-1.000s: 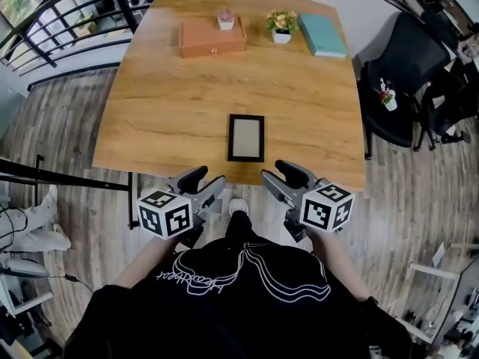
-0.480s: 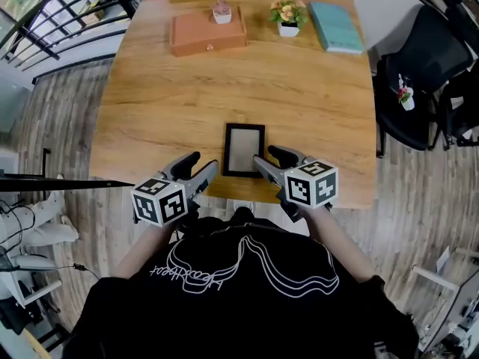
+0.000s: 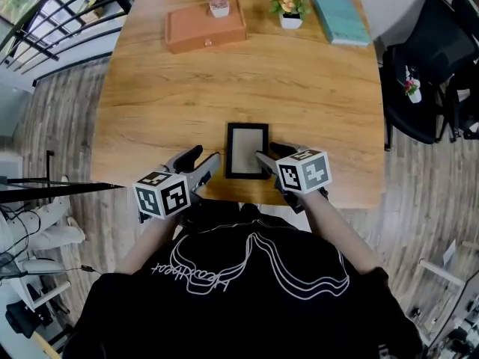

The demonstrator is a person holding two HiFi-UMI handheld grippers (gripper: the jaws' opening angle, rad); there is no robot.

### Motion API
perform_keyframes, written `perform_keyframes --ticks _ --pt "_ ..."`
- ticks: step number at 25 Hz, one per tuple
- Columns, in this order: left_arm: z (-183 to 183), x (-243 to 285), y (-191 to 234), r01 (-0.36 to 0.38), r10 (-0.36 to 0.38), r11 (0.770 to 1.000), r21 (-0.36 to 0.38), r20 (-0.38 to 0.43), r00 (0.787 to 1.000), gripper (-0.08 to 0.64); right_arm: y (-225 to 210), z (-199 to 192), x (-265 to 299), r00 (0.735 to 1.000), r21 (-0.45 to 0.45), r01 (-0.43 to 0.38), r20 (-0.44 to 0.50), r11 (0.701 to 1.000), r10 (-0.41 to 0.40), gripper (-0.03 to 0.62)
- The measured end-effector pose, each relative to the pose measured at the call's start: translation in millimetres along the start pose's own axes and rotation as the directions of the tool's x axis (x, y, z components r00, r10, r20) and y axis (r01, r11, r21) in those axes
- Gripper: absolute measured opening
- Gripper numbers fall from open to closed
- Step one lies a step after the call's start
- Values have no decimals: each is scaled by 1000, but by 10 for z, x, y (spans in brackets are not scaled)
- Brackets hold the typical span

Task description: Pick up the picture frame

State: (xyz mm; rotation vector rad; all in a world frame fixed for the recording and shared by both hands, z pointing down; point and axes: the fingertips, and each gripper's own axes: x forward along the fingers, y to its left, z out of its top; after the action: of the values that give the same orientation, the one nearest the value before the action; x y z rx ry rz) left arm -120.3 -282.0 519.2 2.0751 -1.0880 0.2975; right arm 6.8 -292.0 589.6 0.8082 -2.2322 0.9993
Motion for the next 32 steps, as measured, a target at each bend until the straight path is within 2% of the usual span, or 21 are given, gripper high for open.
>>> perform_keyframes --ticks 4,7,10,13,21,25,32 --pt "2 35 68 10 -10 1000 5 -19 1000 230 -69 -32 76 999 1 45 -31 999 -45 206" --pt "-14 84 132 15 -15 1000 -19 -25 1000 230 -122 -23 86 996 2 82 -27 997 -82 163" --pt "-53 139 81 42 -44 998 -40 -43 998 230 -131 -32 90 994 -3 103 -33 995 -103 153" --pt "-93 202 52 53 -54 998 -25 -58 997 230 -139 -31 95 993 -11 115 -38 993 -115 147" --pt "-268 364 46 64 -67 997 -36 -85 994 230 -199 -10 80 996 142 89 -7 986 -89 120" --pt "-327 419 22 72 -75 997 -37 -105 992 230 -242 6 69 998 237 57 2 970 -59 109" --pt "-386 492 -23 75 -78 997 -29 -129 989 230 -271 30 83 1000 331 -16 4 944 15 103"
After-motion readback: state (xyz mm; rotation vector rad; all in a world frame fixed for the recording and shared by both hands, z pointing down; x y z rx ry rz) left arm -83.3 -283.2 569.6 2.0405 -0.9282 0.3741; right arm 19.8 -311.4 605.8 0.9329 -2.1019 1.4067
